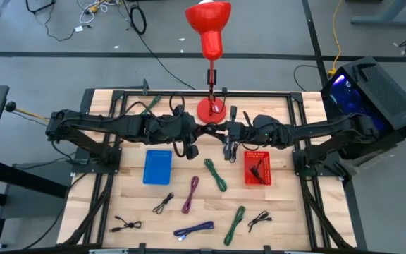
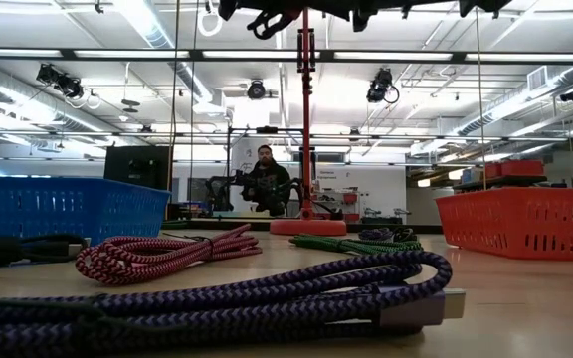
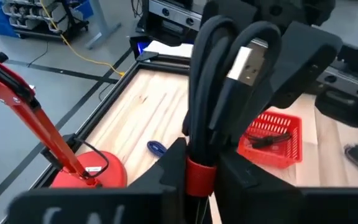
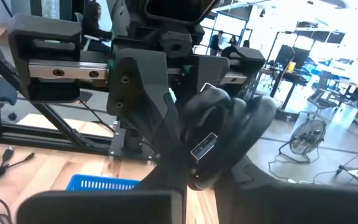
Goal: Pick & Place USB Port
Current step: Put the black charger cable into the red bin
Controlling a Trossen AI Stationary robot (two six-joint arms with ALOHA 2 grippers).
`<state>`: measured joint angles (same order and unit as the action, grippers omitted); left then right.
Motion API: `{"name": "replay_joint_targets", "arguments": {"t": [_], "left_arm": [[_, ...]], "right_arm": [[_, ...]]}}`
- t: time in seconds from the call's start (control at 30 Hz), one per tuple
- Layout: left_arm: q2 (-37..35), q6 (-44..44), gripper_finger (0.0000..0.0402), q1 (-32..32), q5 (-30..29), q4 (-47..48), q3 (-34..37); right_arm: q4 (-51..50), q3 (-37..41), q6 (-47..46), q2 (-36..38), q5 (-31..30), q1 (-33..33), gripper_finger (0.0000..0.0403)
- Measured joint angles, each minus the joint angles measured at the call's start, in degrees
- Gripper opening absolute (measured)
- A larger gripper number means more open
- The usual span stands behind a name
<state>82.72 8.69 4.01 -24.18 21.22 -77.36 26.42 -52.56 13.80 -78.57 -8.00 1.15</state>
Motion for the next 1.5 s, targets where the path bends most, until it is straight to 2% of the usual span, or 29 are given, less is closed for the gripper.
{"name": "replay_joint_targets", "arguments": {"t": [0.1,0.23,0.53,0.73,0.9,1.13,1.27,1.37,1.5], "left_arm": [[0.11,0.35,0.0101,-0.09,-0.03,0.26,0.0],[0.17,0.78,0.0118,-0.09,-0.05,1.89,0.04],[0.15,4.23,0.0123,0.13,0.19,7.24,0.07],[-1.0,4.19,0.0123,0.13,-0.07,10.79,0.25],[-3.52,4.24,0.0124,0.13,-4.35,13.8,0.13],[-5.91,4.24,0.0124,0.09,-9.43,15.79,0.06],[-6.64,5.44,0.0124,0.07,-10.73,17.78,0.09],[-6.64,5.73,0.0124,0.07,-10.94,18.96,0.13],[-6.66,5.86,0.0124,0.07,-10.96,18.99,0.13]], "right_arm": [[-1.6,0.0,0.25,0.69,-0.12,0.0,0.0029],[-3.05,-0.02,0.22,0.75,-2.37,0.02,0.0014],[-7.51,-0.04,0.12,3.53,-2.94,0.02,0.0013],[-19.59,-0.22,-3.12,8.18,-5.02,-0.02,0.0012],[-34.0,-0.17,-9.15,12.17,-6.75,0.77,0.0012],[-52.92,-0.2,-21.13,17.41,-6.04,4.47,0.0012],[-62.86,-0.16,-30.67,19.44,-5.48,8.41,0.0012],[-67.26,-0.17,-37.37,20.57,-2.91,12.06,0.0012],[-74.21,-0.17,-46.33,20.45,-3.12,17.7,0.0012]]}}
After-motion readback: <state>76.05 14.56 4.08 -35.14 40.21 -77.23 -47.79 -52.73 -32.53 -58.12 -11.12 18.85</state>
